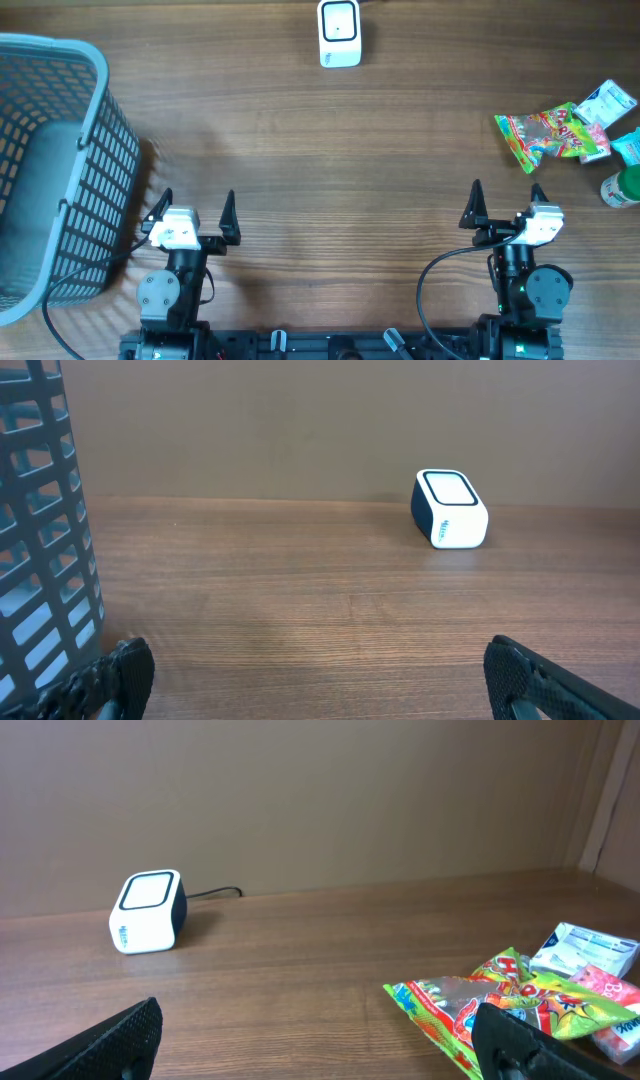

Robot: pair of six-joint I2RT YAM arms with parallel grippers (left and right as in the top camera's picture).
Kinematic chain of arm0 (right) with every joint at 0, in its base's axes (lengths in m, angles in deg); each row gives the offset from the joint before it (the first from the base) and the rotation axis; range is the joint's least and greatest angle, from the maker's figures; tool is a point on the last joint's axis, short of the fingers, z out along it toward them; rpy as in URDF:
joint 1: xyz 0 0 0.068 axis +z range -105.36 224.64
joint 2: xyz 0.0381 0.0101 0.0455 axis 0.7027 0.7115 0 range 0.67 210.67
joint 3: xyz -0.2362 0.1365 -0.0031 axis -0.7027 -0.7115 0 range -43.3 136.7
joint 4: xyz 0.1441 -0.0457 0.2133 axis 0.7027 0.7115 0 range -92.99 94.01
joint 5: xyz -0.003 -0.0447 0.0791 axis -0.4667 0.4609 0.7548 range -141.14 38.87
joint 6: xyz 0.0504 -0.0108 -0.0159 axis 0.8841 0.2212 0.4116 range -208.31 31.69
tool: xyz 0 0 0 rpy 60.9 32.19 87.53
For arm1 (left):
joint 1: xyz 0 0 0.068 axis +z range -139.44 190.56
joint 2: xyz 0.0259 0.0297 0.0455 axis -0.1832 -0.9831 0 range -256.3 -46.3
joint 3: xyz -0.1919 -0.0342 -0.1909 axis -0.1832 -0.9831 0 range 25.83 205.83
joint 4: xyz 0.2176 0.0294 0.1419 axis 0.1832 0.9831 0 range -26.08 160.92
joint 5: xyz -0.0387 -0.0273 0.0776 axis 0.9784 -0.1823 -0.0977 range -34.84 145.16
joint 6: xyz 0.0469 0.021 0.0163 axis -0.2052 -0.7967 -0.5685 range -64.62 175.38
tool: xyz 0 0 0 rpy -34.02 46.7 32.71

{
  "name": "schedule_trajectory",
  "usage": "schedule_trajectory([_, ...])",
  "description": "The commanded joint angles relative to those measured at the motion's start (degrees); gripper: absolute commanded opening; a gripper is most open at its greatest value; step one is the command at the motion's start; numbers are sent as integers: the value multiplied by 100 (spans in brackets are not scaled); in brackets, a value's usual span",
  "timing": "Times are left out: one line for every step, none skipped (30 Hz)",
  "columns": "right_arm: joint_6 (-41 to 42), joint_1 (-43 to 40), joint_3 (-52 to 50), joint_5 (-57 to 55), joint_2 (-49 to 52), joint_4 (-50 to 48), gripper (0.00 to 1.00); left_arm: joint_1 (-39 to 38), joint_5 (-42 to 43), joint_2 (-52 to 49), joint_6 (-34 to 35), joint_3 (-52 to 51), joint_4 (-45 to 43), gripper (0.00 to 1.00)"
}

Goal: Scan the item barcode

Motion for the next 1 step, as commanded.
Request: schedule_trajectory([-96, 26, -7, -101, -61, -17, 100, 48, 109, 61, -109, -37, 4, 100])
